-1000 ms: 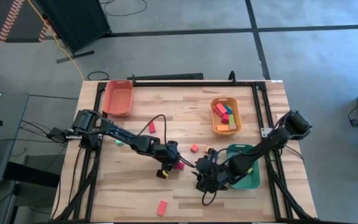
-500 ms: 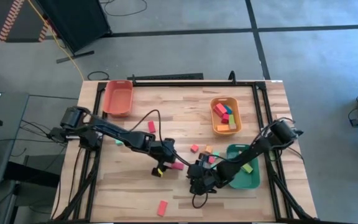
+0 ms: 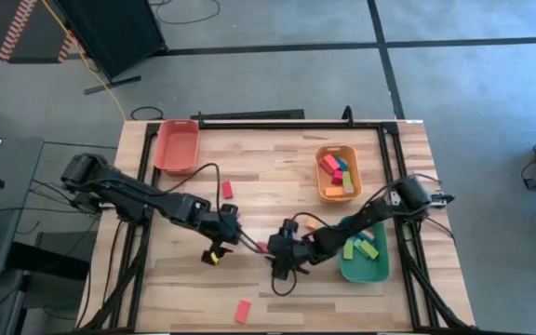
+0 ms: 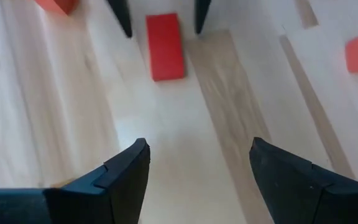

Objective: Sort blocks by size
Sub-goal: Put the right small rectangular red block into the green bin

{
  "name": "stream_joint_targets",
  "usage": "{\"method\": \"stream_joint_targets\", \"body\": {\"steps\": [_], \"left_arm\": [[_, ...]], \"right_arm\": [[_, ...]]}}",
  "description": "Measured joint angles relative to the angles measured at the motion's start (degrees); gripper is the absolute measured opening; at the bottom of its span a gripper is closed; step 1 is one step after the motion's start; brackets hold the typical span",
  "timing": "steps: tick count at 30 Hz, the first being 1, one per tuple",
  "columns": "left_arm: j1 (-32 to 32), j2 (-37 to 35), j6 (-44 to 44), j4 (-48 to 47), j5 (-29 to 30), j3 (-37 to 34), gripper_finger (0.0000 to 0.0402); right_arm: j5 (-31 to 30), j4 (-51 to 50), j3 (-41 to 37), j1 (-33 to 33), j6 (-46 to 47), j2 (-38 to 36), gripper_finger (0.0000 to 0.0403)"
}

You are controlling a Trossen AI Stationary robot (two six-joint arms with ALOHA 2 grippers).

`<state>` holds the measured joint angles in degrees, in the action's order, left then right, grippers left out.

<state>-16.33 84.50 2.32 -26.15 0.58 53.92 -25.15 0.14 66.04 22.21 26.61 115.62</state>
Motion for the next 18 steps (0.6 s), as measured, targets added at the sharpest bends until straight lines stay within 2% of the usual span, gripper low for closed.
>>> {"method": "stream_joint_targets", "body": {"steps": [10, 18], "left_arm": [[-4.4, -0.5, -4.3, 0.2, 1.5, -3.8, 0.0265], [-5.0, -0.5, -5.0, 0.5, 2.7, -3.9, 0.0265]], "right_arm": [[0.9, 2.4, 0.1, -1.5, -0.1, 2.7, 0.0313], [0.9, 1.8, 0.1, -1.0, 1.3, 2.7, 0.0245]]}}
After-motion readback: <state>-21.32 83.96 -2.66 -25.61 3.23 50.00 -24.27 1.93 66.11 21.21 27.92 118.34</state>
